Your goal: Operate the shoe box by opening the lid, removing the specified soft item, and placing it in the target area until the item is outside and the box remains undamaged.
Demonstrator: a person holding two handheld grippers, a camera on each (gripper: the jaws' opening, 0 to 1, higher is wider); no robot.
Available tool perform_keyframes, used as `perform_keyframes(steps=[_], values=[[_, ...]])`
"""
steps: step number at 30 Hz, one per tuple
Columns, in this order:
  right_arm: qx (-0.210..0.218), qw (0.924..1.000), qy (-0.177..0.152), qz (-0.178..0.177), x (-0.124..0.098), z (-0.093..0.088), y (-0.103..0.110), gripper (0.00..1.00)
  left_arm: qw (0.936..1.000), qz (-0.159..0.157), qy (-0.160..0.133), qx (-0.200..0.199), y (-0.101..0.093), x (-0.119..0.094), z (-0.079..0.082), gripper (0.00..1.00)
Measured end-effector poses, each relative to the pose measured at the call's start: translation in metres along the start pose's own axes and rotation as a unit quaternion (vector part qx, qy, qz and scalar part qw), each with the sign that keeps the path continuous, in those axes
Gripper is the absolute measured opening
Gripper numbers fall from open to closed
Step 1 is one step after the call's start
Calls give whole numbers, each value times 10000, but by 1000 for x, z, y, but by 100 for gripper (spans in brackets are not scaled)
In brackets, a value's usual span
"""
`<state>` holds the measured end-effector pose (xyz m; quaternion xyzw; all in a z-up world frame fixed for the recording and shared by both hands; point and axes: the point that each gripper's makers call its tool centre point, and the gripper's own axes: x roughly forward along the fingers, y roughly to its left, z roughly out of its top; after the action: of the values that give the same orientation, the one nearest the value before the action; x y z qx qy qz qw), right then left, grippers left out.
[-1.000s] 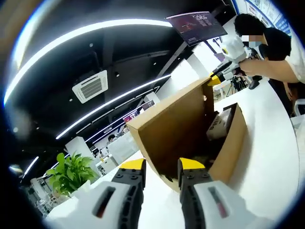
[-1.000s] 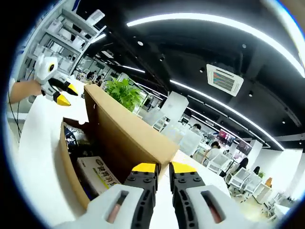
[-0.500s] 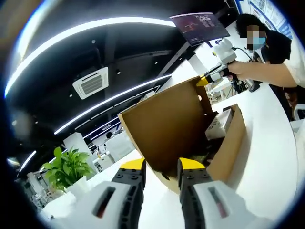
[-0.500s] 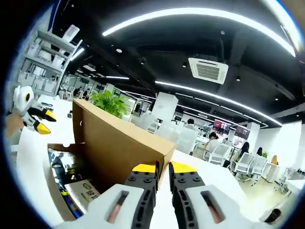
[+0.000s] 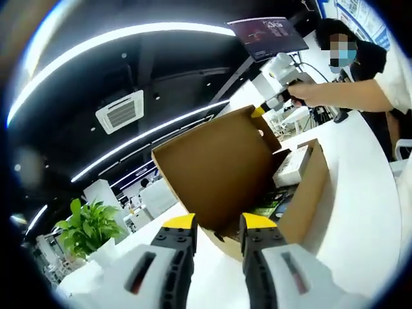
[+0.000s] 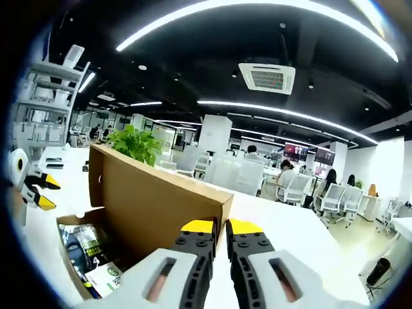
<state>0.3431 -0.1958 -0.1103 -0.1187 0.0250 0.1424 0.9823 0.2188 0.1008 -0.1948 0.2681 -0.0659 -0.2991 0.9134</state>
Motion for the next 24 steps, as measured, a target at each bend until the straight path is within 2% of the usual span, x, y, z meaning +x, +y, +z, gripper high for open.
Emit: perform_keyframes(steps=[3, 5, 6, 7, 12, 16, 18, 24], values=[[-25, 9998, 187, -18, 6, 0, -2, 5, 9993, -296, 104, 198, -9, 1, -2, 27], [-58, 9996, 265, -13, 8, -1, -3, 5, 9987, -500, 102, -68, -15, 2, -1, 31], [-61, 9996, 281, -6, 9, -1, -4, 4, 9970, -643, 100, -416, -18, 2, 1, 32], [-28, 9995, 300, 1, 9, -1, -4, 4, 9960, -719, 112, -519, -18, 1, 2, 33], [288, 9989, 347, 114, 14, -3, -6, 4, 9968, -717, 146, -336, -16, 0, 1, 32], [532, 9976, 394, 222, 22, -5, -8, 4, 9967, -719, 329, -153, -22, -3, -6, 31], [766, 9952, 533, 301, 24, -6, -8, 4, 9959, -809, 402, -64, -26, -4, -10, 30], [738, 9938, 778, 301, 35, -9, -10, 5, 9948, -882, 418, -290, -31, -3, -13, 30]])
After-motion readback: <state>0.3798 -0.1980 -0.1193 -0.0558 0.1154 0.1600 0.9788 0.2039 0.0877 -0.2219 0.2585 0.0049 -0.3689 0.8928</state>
